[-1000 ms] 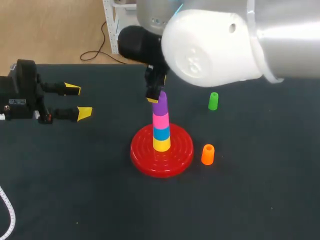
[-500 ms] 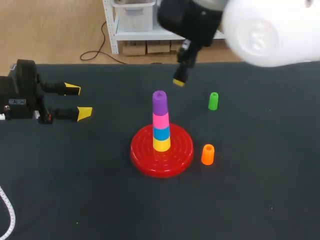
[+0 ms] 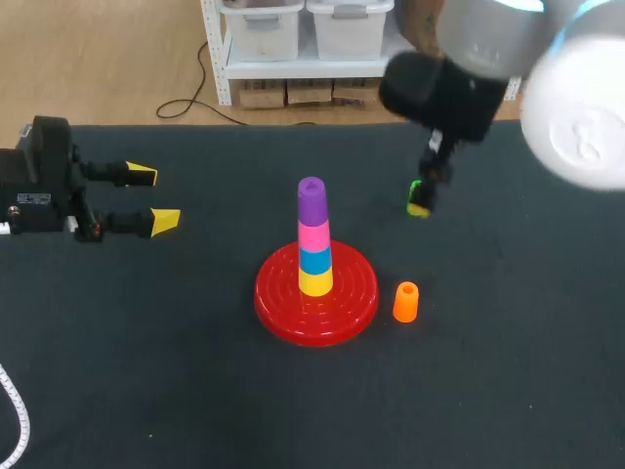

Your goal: Pick up and stack the cylinders on the red base in this order: pink,purple,orange,green

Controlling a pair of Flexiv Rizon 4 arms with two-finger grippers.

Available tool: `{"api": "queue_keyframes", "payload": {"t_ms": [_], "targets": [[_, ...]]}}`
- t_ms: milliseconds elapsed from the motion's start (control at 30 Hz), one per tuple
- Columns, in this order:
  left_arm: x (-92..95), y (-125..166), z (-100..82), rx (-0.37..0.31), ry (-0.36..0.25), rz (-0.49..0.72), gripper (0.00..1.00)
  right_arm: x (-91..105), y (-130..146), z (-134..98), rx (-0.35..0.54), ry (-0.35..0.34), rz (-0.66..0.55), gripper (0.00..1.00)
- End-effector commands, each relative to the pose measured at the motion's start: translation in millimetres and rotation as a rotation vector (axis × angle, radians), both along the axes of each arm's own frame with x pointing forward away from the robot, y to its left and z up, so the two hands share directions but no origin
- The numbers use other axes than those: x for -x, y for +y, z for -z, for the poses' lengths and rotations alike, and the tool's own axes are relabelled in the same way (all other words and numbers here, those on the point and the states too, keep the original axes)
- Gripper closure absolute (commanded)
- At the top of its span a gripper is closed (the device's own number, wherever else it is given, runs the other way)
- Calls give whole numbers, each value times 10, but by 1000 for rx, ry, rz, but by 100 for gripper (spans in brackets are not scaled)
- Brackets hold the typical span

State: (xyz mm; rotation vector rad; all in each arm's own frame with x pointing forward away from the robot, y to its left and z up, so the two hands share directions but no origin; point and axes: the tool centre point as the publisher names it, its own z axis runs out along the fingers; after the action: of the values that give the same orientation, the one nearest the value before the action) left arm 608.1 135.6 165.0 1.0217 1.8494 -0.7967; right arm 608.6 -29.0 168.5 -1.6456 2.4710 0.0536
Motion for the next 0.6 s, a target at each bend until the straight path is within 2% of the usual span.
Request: {"api": "queue_keyframes", "payload": {"t_ms": [33, 333, 600], "targets": [[2, -3, 24, 5, -8, -3, 0, 133, -56, 278, -51, -47, -14, 0], [2, -3, 24, 5, -8, -3, 0, 245, -108, 642, -7, -11, -46, 0], [2, -3, 24, 5, -8, -3, 0, 405, -81, 734, 5, 21, -74, 0]]}}
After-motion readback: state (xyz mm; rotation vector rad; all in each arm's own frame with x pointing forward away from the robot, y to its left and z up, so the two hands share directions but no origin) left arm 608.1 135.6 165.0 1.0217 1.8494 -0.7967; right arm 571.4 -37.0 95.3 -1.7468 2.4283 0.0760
